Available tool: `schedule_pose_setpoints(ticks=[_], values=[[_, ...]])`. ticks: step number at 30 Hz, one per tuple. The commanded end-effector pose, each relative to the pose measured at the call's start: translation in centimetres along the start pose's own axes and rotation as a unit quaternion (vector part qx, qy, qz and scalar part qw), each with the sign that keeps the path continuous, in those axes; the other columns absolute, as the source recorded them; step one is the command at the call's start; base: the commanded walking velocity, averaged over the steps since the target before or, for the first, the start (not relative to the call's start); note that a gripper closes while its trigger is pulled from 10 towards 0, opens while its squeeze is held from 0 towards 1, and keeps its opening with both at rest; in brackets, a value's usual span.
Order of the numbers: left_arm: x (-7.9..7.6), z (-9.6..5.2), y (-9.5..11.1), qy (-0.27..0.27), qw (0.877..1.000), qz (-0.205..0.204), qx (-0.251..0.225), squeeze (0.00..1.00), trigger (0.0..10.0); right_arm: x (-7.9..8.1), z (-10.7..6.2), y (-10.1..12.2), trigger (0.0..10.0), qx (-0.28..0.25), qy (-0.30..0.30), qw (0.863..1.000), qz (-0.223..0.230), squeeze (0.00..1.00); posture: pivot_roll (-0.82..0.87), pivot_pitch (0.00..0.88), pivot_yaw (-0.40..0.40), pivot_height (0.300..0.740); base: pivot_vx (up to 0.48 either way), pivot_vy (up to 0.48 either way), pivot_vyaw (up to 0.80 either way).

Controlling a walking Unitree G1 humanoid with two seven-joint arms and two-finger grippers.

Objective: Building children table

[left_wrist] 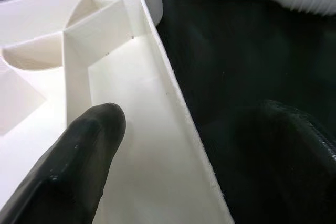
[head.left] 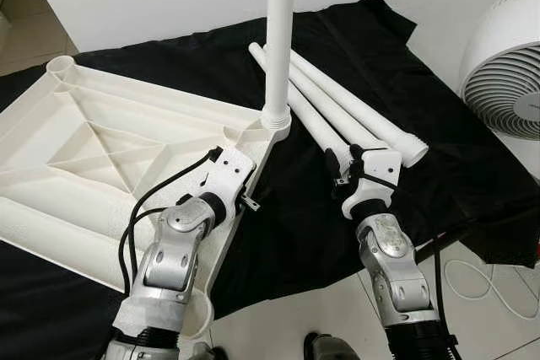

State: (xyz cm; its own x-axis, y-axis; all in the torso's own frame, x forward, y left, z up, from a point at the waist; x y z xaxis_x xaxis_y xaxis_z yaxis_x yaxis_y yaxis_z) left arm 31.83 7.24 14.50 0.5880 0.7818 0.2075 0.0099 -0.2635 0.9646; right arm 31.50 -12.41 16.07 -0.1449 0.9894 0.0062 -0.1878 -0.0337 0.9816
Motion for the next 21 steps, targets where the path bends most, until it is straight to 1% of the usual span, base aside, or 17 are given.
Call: schedule_pose_setpoints(ticks=[1,2,3,4,5,6,7,9,14,15,16,18,19,21], values=[[0.2,-0.2,0.2,0.019,1.000,0.000,-0.010,0.00,10.0,0.2,-0.2,-0.3,10.0,0.009,0.004,1.000,0.006,0.00,-0.15,0.128,0.091,0.740,0.000,0.000,0.00],[0.0,-0.3,0.9,0.018,0.999,0.012,-0.033,0.00,10.0,0.2,-0.1,-0.3,10.0,0.009,0.004,1.000,0.006,0.00,-0.14,0.127,0.090,0.740,0.000,0.000,0.00],[0.1,-0.4,1.7,0.022,0.998,0.013,-0.055,0.00,10.0,0.2,-0.1,-0.3,10.0,0.009,0.005,1.000,0.006,0.00,-0.14,0.127,0.088,0.740,0.000,0.000,0.00],[0.1,-0.4,1.7,0.022,0.998,0.013,-0.055,0.00,10.0,0.2,-0.1,-0.3,10.0,0.009,0.005,1.000,0.006,0.00,-0.14,0.127,0.088,0.740,0.000,0.000,0.00],[0.1,-0.5,2.4,0.028,0.997,0.019,-0.073,0.00,10.0,0.3,-0.1,-0.4,10.0,0.009,0.006,1.000,0.006,0.00,-0.14,0.127,0.088,0.740,0.000,0.000,0.00],[0.1,-0.5,2.4,0.028,0.997,0.019,-0.073,0.00,10.0,0.3,-0.1,-0.4,10.0,0.009,0.006,1.000,0.006,0.00,-0.14,0.127,0.088,0.740,0.000,0.000,0.00],[0.3,-0.6,3.1,0.036,0.995,0.021,-0.089,0.00,10.0,0.3,0.0,-0.4,10.0,0.009,0.007,1.000,0.006,0.00,-0.14,0.127,0.088,0.740,0.000,0.000,0.00],[0.5,-0.8,3.9,0.044,0.993,0.023,-0.103,0.00,10.0,0.3,0.0,-0.3,10.0,0.008,0.007,1.000,0.006,0.00,-0.14,0.127,0.088,0.740,0.000,0.000,0.00],[0.7,-1.1,4.3,0.048,0.992,0.031,-0.109,0.00,10.0,0.3,0.0,-0.3,10.0,0.008,0.007,1.000,0.005,0.00,-0.14,0.127,0.088,0.740,0.000,0.000,0.00],[1.1,-1.5,4.2,0.051,0.992,0.032,-0.110,0.00,10.0,0.3,0.0,-0.4,10.0,0.008,0.007,1.000,0.005,0.00,-0.14,0.118,0.090,0.740,0.000,0.000,0.00],[1.1,-1.5,4.2,0.051,0.992,0.032,-0.110,0.00,10.0,0.3,0.0,-0.4,10.0,0.008,0.007,1.000,0.005,0.00,-0.14,0.118,0.090,0.740,0.000,0.000,0.00],[1.1,-2.9,3.8,0.027,0.992,0.046,-0.115,0.00,10.0,0.3,-0.1,-0.5,10.0,0.008,0.006,1.000,0.005,0.00,-0.13,0.113,0.093,0.740,0.000,0.000,0.00],[1.1,-2.9,3.8,0.027,0.992,0.046,-0.115,0.00,10.0,0.3,-0.1,-0.5,10.0,0.008,0.006,1.000,0.005,0.00,-0.13,0.113,0.093,0.740,0.000,0.000,0.00],[0.6,-4.0,2.9,-0.022,0.993,0.053,-0.104,0.00,10.0,0.2,-0.1,-0.5,10.0,0.007,0.005,1.000,0.003,0.00,-0.13,0.105,0.092,0.740,0.000,0.000,0.00]])
Point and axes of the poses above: a point about 5 cm out from each wrist's last joint towards the gripper, its own z axis pointing out of the wrist towards the gripper, its own y axis along the axis of the wrist's last joint, x = y × z, the point moved 3 cm from there along z, pointing out of the wrist towards the gripper, and after that the axes turned 1 degree about z, right-handed, at the moved point
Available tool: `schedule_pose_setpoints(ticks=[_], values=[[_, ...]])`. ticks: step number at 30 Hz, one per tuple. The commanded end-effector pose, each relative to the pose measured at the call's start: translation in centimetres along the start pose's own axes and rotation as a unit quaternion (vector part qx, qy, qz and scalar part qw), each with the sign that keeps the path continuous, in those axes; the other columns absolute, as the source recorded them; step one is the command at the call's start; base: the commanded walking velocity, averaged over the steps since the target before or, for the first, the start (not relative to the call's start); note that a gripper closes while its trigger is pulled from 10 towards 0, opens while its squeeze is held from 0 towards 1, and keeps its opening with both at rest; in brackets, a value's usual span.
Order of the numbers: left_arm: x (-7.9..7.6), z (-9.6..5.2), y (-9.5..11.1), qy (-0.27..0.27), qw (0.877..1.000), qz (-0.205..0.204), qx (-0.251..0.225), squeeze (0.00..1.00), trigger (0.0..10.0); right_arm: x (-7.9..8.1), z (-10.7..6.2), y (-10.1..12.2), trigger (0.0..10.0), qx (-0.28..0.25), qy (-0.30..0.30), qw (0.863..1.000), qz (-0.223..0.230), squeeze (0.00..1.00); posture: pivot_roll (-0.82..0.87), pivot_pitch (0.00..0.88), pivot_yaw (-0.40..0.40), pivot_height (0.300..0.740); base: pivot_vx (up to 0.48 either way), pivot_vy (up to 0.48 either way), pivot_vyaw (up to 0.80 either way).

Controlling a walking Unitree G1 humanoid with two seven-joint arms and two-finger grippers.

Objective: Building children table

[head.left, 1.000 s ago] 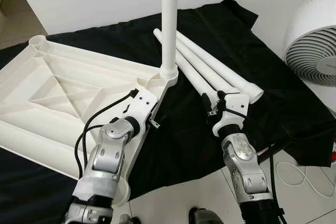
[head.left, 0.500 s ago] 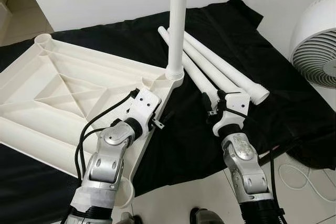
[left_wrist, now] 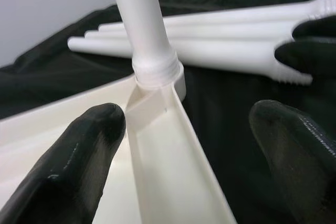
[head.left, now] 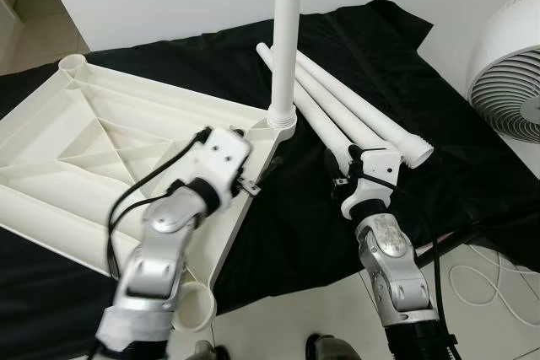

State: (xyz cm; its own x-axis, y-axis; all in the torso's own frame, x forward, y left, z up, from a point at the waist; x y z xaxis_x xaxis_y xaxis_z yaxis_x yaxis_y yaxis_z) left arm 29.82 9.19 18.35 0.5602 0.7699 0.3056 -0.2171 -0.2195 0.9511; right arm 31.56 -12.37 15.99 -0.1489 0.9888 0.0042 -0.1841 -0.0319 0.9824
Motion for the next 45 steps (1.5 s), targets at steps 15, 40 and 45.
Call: schedule_pose_setpoints(ticks=[15,40,45], values=[[2.7,-4.5,-2.4,-0.098,0.992,0.033,0.072,0.00,10.0,-0.4,0.7,0.0,10.0,-0.010,0.000,1.000,-0.014,0.00,-0.11,0.075,0.097,0.740,0.000,0.000,0.00],[10.3,-11.8,-5.7,-0.073,0.974,0.035,0.210,0.00,10.0,-0.6,0.8,-0.4,10.0,-0.008,0.000,1.000,-0.021,0.00,-0.08,0.106,0.085,0.740,0.000,0.000,0.00],[9.4,-12.4,-5.8,-0.108,0.970,0.015,0.219,0.00,10.0,-0.7,0.8,-0.5,10.0,-0.008,-0.002,1.000,-0.022,0.00,-0.06,0.109,0.094,0.740,0.000,0.000,0.00]])
Point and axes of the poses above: a point about 5 cm out from each wrist's last joint towards the gripper, its own z axis pointing out of the wrist towards the gripper, its own y axis along the axis of the wrist's last joint, x = y × z, the point moved 3 cm from there along z, pointing out of the wrist towards the gripper, and after that the axes turned 1 degree about z, right-handed, at the moved point
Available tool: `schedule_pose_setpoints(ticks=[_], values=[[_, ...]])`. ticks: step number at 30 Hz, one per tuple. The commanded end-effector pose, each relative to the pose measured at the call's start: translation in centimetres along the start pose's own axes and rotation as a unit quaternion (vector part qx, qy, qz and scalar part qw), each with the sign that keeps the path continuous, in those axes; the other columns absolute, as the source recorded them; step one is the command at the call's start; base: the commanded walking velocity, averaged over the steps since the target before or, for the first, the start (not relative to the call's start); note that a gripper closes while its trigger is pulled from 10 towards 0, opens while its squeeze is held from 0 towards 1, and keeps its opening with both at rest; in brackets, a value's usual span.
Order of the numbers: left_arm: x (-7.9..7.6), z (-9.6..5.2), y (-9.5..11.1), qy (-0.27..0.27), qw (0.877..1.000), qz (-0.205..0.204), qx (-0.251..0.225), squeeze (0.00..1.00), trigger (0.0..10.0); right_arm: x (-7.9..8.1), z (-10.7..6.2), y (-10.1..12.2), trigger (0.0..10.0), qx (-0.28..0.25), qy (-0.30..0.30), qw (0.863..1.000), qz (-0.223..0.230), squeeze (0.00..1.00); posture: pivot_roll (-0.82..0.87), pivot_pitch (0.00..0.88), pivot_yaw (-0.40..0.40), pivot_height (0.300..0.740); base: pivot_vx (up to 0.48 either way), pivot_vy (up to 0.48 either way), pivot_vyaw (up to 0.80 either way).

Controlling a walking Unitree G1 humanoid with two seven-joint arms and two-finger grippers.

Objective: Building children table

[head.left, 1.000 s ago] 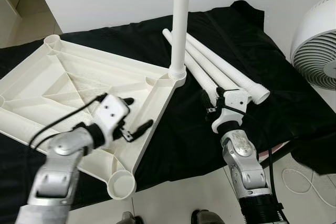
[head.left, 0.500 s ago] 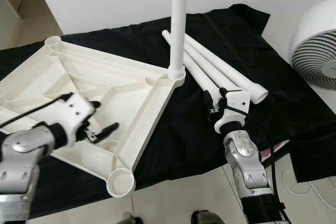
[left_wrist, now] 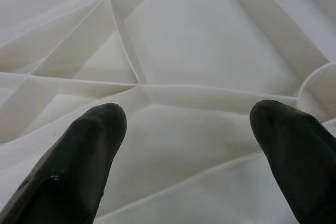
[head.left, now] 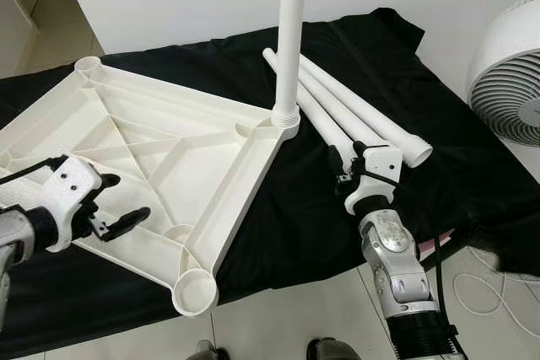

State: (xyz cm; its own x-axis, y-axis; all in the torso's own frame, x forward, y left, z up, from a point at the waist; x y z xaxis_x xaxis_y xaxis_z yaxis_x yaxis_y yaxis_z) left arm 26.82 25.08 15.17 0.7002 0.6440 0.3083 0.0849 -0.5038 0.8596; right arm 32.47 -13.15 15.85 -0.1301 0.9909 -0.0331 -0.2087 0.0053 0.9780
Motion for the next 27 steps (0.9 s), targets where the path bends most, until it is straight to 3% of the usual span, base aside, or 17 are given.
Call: schedule_pose_setpoints(ticks=[1,9,18,27], values=[[-0.3,-0.4,0.0,-0.016,1.000,-0.002,0.007,0.00,10.0,0.2,0.1,-0.2,10.0,0.002,0.004,1.000,-0.002,0.00,-0.06,0.109,0.094,0.740,0.000,0.000,0.00],[-1.7,-0.4,-0.4,-0.045,0.999,0.004,0.020,0.00,10.0,0.8,0.1,-0.5,10.0,0.004,0.005,1.000,0.007,0.00,-0.03,0.111,0.099,0.740,0.000,0.000,0.00],[-1.6,-0.1,-1.4,-0.041,0.997,0.029,0.050,0.00,10.0,0.9,0.2,-0.5,10.0,0.003,0.008,1.000,0.008,0.00,-0.03,0.111,0.096,0.740,0.000,0.000,0.00],[-1.8,1.5,-2.4,-0.047,0.994,0.066,0.075,0.00,10.0,0.8,0.3,-0.2,10.0,-0.004,0.006,1.000,0.006,0.00,-0.04,0.108,0.100,0.740,0.000,0.000,0.00]])
Point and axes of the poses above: a point about 5 cm out from each wrist's last joint towards the gripper, its own z axis pointing out of the wrist towards the gripper, its own y axis along the axis of the wrist's last joint, x = y × z, the point moved 3 cm from there along z, pointing out of the wrist towards the gripper, and after that the axes turned 1 degree about z, right-handed, at the moved point
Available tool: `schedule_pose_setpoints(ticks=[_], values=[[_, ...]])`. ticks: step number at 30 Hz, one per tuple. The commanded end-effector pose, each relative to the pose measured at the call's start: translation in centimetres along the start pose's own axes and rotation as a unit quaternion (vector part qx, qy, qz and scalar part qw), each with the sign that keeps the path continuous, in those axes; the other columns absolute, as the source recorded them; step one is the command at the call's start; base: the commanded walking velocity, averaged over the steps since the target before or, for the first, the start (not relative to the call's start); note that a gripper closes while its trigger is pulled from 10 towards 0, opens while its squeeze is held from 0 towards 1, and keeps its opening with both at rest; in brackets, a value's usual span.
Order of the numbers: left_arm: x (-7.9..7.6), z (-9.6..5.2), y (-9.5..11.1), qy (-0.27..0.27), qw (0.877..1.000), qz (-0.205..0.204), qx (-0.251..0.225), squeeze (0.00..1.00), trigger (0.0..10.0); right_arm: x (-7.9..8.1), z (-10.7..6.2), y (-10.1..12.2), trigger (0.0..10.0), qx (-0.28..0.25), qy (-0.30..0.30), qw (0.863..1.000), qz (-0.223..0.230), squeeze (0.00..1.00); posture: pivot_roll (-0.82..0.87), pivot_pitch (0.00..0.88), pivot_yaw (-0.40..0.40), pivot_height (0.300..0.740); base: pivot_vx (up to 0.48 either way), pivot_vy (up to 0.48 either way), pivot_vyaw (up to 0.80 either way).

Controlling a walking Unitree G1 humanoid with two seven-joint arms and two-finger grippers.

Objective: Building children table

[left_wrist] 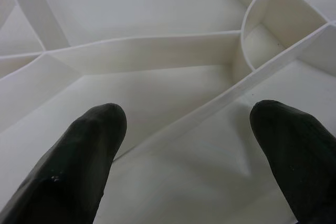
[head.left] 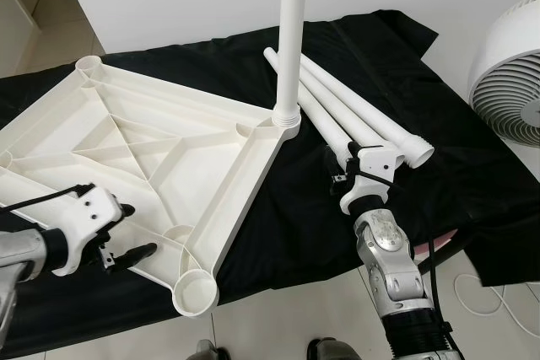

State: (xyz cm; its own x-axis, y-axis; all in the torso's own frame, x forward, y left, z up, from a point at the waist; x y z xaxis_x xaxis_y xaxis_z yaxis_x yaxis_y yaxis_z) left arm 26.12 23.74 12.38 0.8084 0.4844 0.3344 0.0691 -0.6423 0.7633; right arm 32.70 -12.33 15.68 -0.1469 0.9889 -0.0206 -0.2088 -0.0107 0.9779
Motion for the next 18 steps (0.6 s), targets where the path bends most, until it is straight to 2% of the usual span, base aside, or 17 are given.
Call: schedule_pose_setpoints(ticks=[1,3,4,6,7,10,11,16,18], values=[[0.3,0.1,-0.6,0.028,0.999,0.003,0.019,0.00,10.0,0.0,0.0,0.0,10.0,-0.003,-0.001,1.000,-0.002,0.00,-0.04,0.108,0.100,0.740,0.000,0.000,0.00],[0.3,0.5,-0.7,0.027,0.999,0.003,0.018,0.00,10.0,0.4,-0.2,0.0,10.0,-0.001,0.018,1.000,-0.004,0.00,-0.05,0.109,0.105,0.740,0.000,0.000,0.00],[0.4,1.3,-0.8,0.024,1.000,0.006,0.018,0.00,10.0,2.0,-1.0,-0.2,10.0,0.013,0.086,0.996,-0.006,0.00,-0.06,0.111,0.107,0.740,0.000,0.000,0.00],[0.4,1.3,-0.8,0.024,1.000,0.006,0.018,0.00,10.0,2.0,-1.0,-0.2,10.0,0.013,0.086,0.996,-0.006,0.00,-0.06,0.111,0.107,0.740,0.000,0.000,0.00],[0.4,1.5,-0.8,0.022,1.000,0.006,0.018,0.00,10.0,2.6,-1.5,-0.4,10.0,0.020,0.114,0.993,-0.008,0.00,-0.06,0.111,0.107,0.740,0.000,0.000,0.00],[0.4,1.5,-0.8,0.022,1.000,0.006,0.018,0.00,10.0,2.6,-1.5,-0.4,10.0,0.020,0.114,0.993,-0.008,0.00,-0.06,0.111,0.107,0.740,0.000,0.000,0.00],[0.4,1.9,-0.8,0.014,1.000,0.013,0.018,0.00,10.0,3.6,-2.9,-0.6,10.0,0.035,0.185,0.982,-0.014,0.00,-0.09,0.109,0.114,0.740,0.000,0.000,0.00],[0.3,2.3,-0.9,0.002,1.000,0.020,0.020,0.00,10.0,3.6,-3.9,-0.4,10.0,0.045,0.226,0.973,-0.017,0.00,-0.09,0.107,0.118,0.740,0.000,0.000,0.00],[0.3,2.7,-1.1,-0.005,0.999,0.024,0.023,0.00,10.0,3.0,-4.2,-0.1,10.0,0.049,0.238,0.970,-0.021,0.00,-0.10,0.106,0.122,0.740,0.000,0.000,0.00]])
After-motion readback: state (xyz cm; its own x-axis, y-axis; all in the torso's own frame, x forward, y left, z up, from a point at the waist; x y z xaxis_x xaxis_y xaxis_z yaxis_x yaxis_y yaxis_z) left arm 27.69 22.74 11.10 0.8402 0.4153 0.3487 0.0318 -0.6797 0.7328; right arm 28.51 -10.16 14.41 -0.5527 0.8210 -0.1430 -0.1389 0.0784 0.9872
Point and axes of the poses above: a point about 5 cm out from each wrist's last joint towards the gripper, its own z axis pointing out of the wrist towards the gripper, its own y axis along the axis of the wrist's last joint, x = y × z, the point moved 3 cm from there along z, pointing out of the wrist towards the gripper, and after that the axes turned 1 degree about z, right-handed, at the moved point
